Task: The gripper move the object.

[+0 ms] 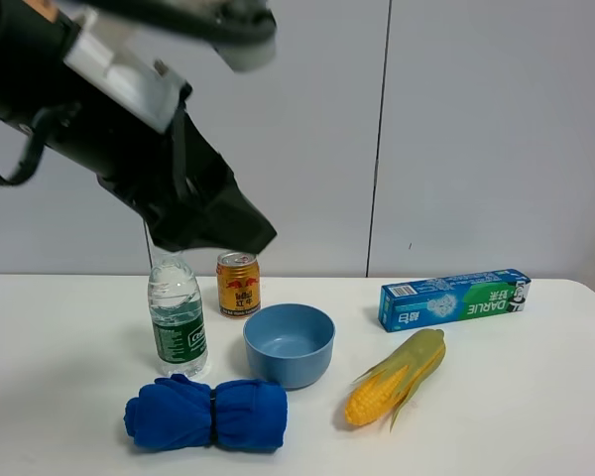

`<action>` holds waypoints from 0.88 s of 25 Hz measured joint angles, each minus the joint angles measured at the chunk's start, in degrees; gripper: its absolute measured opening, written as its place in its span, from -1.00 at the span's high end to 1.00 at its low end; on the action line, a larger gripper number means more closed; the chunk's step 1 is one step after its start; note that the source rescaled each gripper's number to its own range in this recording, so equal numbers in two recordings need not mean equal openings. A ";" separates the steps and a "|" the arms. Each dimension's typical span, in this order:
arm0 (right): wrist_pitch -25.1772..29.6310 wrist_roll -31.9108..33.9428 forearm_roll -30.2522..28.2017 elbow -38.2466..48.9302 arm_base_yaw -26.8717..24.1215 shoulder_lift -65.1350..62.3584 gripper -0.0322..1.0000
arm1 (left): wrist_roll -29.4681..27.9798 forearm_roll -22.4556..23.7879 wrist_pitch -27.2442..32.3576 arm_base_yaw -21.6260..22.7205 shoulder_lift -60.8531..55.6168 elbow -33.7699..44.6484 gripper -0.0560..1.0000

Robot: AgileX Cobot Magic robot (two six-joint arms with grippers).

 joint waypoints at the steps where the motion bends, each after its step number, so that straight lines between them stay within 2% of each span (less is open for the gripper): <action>1: 0.00 0.00 0.00 0.00 0.00 0.00 -1.00 | -2.52 1.62 0.00 0.00 -1.08 0.00 -0.25; 4: 0.00 0.00 0.00 0.00 0.00 0.00 -1.00 | -8.71 7.45 0.00 0.95 -2.98 0.00 -0.25; 7: 0.00 0.00 0.00 0.00 0.00 0.00 -1.00 | -13.83 13.18 0.56 4.41 -3.99 -0.77 -0.25; 13: 0.00 0.00 0.00 0.00 0.00 0.00 -1.00 | -25.28 25.00 7.22 11.58 -4.36 -8.74 -0.25; 16: 0.00 0.00 0.00 0.00 0.00 0.00 -1.00 | -28.67 27.98 11.70 16.78 -4.41 -13.63 -0.25; 22: 0.00 0.00 0.00 0.00 0.00 0.00 -1.00 | -29.54 28.54 19.42 29.70 -8.42 -18.89 -0.25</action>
